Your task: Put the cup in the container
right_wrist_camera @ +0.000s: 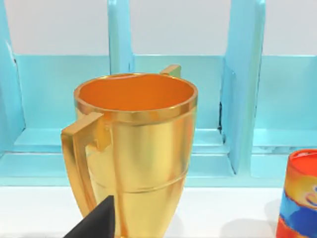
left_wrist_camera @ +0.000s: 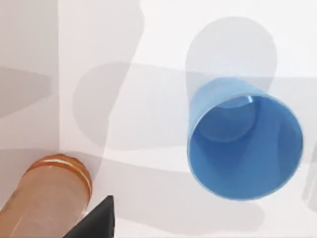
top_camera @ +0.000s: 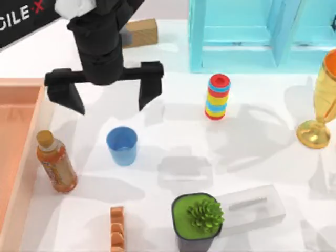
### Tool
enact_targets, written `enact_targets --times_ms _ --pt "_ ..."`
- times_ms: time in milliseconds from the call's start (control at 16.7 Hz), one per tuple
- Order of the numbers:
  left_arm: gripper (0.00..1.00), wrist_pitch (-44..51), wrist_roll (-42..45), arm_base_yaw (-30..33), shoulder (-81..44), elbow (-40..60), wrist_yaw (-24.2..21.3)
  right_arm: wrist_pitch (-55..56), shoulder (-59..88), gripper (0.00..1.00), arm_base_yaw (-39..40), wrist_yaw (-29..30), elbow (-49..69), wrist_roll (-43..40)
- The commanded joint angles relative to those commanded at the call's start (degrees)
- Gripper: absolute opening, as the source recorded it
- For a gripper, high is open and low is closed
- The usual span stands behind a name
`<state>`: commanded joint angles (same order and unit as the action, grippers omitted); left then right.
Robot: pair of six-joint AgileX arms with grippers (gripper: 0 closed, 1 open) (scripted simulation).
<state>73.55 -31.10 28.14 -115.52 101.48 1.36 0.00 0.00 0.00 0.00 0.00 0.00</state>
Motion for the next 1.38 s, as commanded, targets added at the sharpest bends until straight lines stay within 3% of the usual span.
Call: enact_targets --times_ms 240,660,1380 --pt "1.00 3.61 0.10 3.95 -4.28 5.75 -1.29 0.00 0.00 1.00 0.00 0.00 0.00 0.00" --pt "1.00 3.80 0.12 4.22 -4.70 6.22 -1.41 0.00 0.00 1.00 0.00 0.00 0.00 0.00" --pt "1.00 -16.84 0.31 4.31 -8.58 -10.69 -1.50 0.00 0.00 1.00 0.00 0.00 0.00 0.00"
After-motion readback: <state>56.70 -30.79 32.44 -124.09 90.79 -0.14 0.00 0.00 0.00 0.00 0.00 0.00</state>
